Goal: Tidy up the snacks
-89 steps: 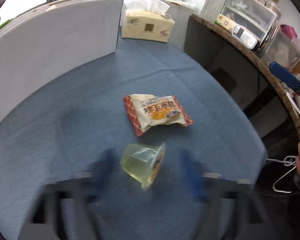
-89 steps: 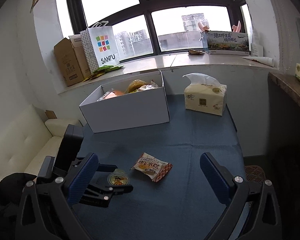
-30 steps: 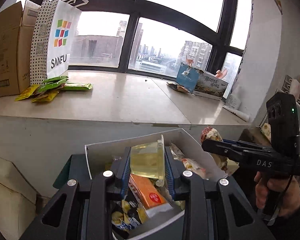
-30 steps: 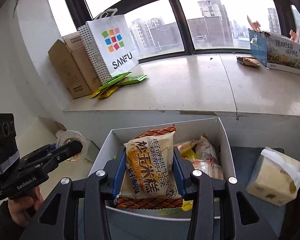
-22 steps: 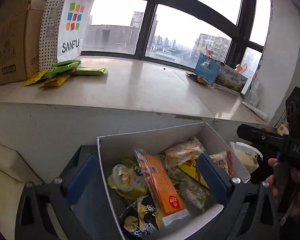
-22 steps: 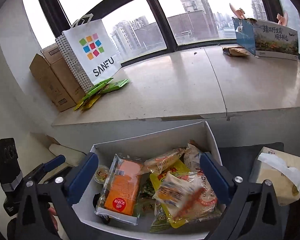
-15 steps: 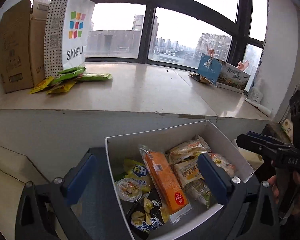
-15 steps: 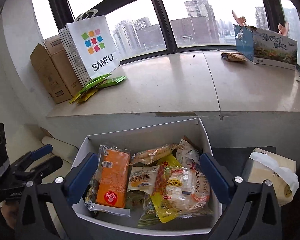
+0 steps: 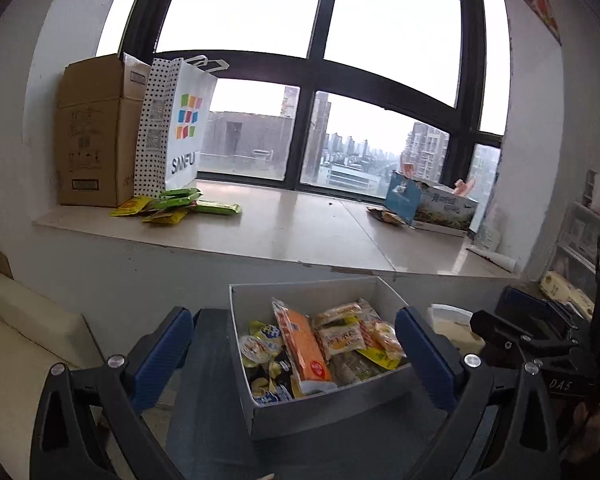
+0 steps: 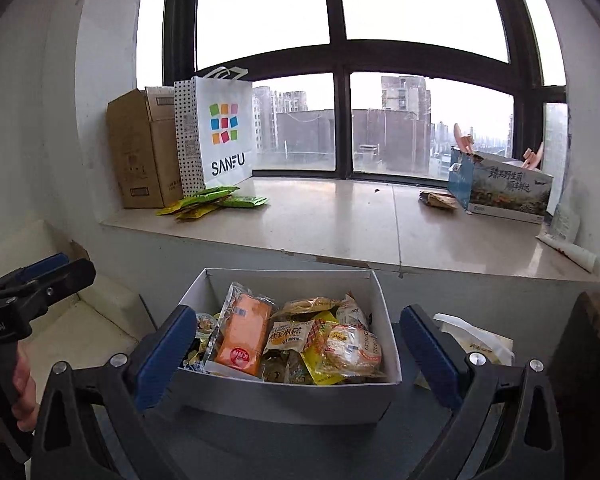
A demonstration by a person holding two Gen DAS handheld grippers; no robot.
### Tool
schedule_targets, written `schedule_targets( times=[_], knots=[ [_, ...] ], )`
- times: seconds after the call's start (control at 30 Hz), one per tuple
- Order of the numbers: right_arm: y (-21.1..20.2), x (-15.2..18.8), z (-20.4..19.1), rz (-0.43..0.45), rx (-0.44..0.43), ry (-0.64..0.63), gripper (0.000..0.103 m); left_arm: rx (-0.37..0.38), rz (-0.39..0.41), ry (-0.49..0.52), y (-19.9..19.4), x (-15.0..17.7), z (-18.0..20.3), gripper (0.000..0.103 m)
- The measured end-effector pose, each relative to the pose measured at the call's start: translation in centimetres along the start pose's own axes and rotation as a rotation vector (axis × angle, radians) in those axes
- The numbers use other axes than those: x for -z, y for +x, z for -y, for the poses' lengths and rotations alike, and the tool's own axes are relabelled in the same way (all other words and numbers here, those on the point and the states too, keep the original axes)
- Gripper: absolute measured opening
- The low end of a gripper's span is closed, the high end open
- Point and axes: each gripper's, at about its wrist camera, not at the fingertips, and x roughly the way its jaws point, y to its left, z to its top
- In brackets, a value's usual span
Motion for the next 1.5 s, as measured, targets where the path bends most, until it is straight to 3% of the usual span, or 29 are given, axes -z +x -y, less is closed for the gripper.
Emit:
schedule_targets(
  times=[0.17,0.33,0.57,1.5],
  knots=[
    [-5.2,1.7,-0.9,-0.02,-0.012,-0.035,0.103,-0.005,-0.05,0.072,-3.5,2.2,2.4,0.103],
    [-9.3,4.7,-0.8,-0.06,-0.048,0.021,0.103,0.059,-0.114,0.105,-6.4,5.0,5.1,0.103],
    [-13.8,8.5,-0.4,-0.06,0.025,0.084,0.103,0.092,-0.141,0.151,-9.7,7.8,8.1,0.103],
    [-14.7,8.3,-0.5,-0.053,0.007,0.063,0.103,0.112,-0.157,0.17,-9.6,7.5,8.8,0.103]
  ],
)
